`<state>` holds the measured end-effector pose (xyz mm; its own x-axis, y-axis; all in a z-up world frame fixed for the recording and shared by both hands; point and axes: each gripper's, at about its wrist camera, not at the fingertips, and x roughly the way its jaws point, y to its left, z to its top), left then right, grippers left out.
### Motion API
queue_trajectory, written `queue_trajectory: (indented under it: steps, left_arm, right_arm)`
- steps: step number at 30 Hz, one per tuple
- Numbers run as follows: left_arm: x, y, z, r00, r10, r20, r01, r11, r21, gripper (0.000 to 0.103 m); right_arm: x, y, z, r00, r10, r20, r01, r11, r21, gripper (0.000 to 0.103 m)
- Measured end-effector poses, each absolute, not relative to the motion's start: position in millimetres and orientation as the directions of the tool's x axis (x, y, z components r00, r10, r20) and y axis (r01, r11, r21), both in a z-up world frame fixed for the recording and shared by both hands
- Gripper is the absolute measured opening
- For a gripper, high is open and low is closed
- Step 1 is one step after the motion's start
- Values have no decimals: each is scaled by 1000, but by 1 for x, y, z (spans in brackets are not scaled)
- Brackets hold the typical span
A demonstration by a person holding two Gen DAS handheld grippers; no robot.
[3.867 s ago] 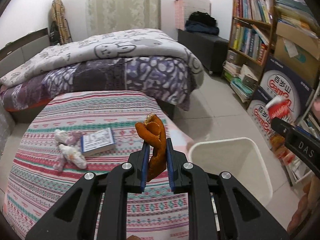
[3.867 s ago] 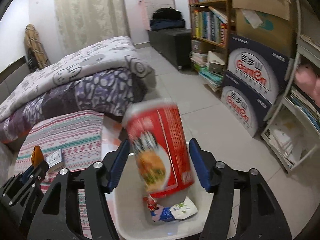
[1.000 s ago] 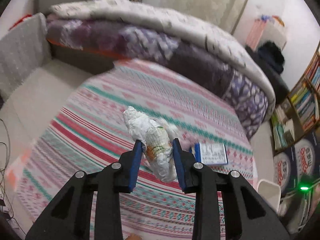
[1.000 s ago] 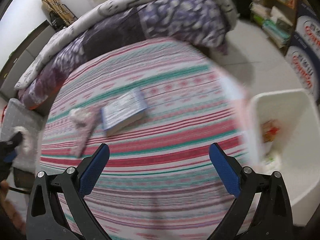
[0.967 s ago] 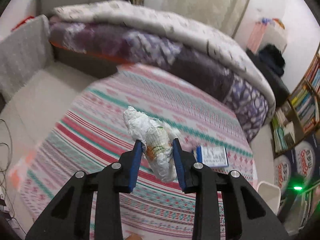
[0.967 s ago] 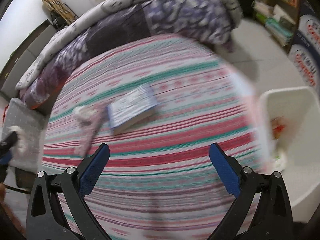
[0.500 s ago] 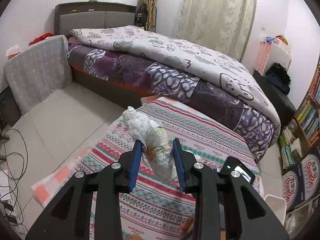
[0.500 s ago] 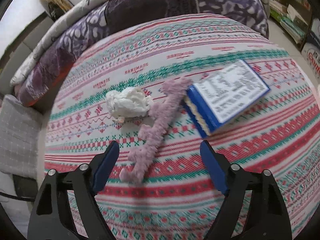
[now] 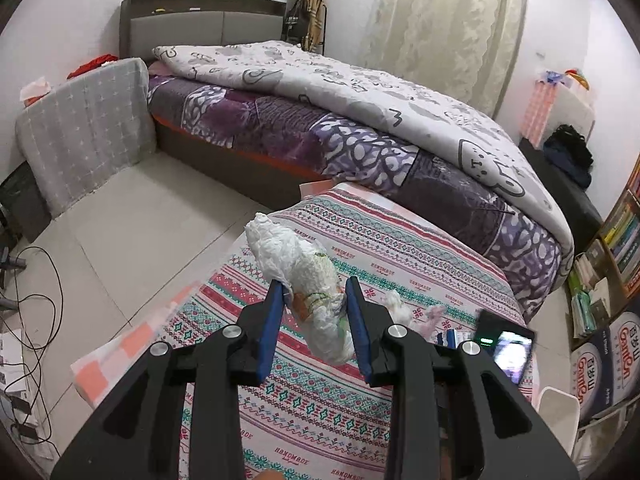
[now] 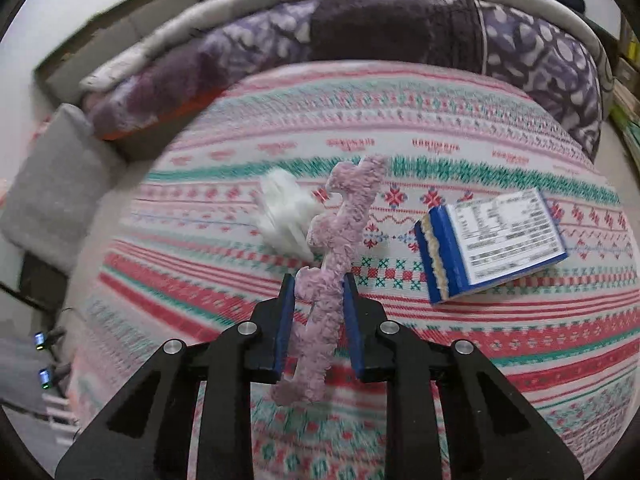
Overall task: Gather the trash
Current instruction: 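Carry both items to the white bin and open the right tool to drop the pink strip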
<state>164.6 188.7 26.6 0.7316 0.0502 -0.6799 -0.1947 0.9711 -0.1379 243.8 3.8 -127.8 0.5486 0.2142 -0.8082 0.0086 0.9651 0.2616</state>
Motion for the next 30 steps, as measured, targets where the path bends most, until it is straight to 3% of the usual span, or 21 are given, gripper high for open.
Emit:
queue_trajectory:
  steps: [12,30]
  left_arm:
    - [156,151,26,753,54,-656,-138,988,-76,32]
    - [140,53,5,786,26,-618,-5,999,37,32]
  right_arm:
    - [191,-47,-36,696,212,-686,-31,963,266,23]
    - [146,-121,-29,765,103,-635,71,968,242,23]
